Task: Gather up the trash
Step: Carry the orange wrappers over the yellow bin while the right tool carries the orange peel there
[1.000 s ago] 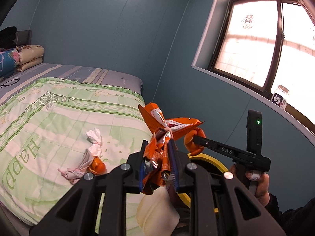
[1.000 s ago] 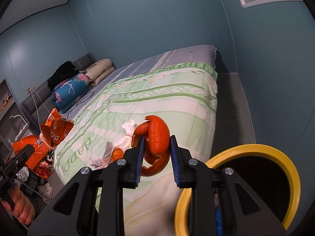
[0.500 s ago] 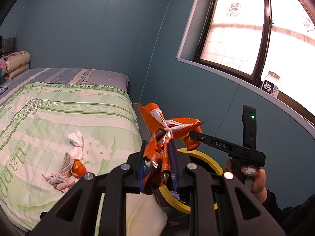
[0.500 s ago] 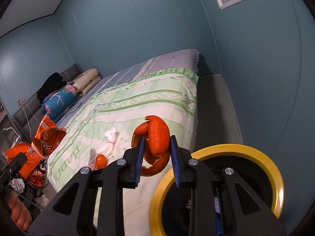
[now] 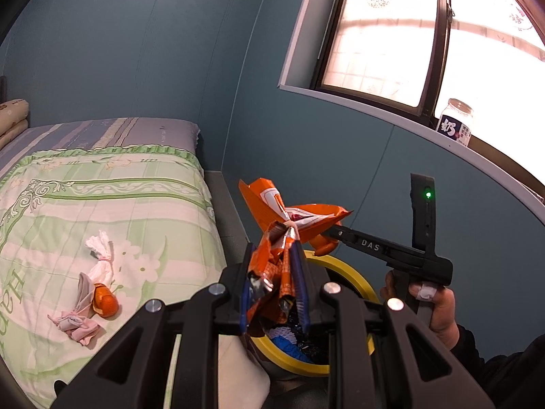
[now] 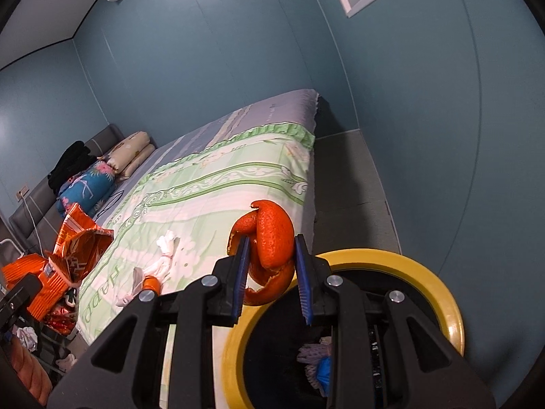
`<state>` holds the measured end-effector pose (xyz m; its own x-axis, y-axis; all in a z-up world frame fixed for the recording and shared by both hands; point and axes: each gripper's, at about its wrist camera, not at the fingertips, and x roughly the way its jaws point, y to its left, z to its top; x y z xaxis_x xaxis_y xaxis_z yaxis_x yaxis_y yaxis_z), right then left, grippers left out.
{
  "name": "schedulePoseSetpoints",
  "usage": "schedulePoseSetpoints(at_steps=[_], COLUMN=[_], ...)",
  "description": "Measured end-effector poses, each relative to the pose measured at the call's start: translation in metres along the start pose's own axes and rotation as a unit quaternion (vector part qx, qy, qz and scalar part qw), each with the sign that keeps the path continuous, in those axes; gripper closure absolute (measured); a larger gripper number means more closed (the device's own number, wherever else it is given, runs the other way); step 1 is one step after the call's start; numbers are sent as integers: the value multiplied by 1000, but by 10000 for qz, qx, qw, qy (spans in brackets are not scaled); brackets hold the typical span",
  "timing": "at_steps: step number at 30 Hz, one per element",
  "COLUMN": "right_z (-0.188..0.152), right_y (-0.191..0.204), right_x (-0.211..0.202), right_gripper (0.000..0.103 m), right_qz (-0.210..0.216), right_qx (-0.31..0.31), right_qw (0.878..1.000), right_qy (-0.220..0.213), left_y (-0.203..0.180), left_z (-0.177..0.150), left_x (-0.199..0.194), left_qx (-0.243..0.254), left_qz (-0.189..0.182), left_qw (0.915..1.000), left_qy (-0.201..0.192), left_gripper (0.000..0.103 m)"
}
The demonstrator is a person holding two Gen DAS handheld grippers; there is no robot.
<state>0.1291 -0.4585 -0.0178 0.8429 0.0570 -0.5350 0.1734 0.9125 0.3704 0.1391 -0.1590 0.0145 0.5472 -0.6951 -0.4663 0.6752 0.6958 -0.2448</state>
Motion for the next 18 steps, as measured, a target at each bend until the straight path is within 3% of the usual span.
schedulePoseSetpoints(at_steps=[18], right_z=[-9], right_y=[-46], right_x=[4], right_gripper=[78], right_qz=[-244], right_qx=[405], right_qw=[9988], right_qy=[117], left_y=[-27], left_z=[-22], left_x=[63], left_qx=[120], left_qz=[-524], left_qw=[9953], left_qy=[807], left_gripper=[83])
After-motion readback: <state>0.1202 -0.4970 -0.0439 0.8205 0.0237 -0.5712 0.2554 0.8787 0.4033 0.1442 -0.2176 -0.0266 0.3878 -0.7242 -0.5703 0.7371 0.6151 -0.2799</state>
